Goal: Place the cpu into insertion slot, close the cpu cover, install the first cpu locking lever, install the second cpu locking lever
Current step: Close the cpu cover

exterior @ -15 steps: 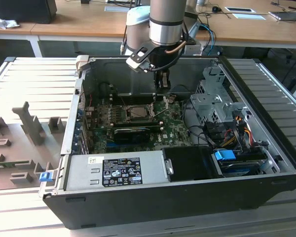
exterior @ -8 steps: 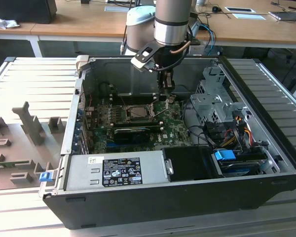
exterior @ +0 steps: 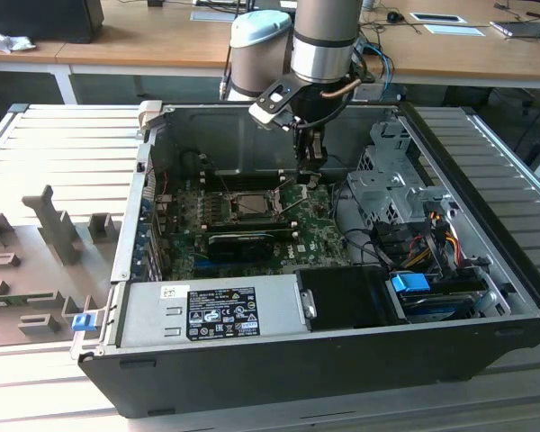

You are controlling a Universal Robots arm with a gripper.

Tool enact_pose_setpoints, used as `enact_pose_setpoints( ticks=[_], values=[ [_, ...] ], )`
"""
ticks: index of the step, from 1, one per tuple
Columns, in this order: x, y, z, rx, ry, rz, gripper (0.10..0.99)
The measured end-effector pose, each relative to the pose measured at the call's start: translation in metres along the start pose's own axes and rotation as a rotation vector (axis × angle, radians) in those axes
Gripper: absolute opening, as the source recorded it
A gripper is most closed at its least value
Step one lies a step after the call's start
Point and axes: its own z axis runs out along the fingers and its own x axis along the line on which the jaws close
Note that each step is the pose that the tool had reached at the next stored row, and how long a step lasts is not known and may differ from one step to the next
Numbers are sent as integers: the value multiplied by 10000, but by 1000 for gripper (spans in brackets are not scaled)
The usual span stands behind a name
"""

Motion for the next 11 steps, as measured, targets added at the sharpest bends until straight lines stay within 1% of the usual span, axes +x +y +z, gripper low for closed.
enact_pose_setpoints(
  ticks=[5, 9, 11],
  values=[
    [1, 65, 0, 62, -2, -6, 106],
    [1, 93, 0, 76, -3, -8, 106],
    [1, 127, 1, 88, -1, -10, 106]
  ],
)
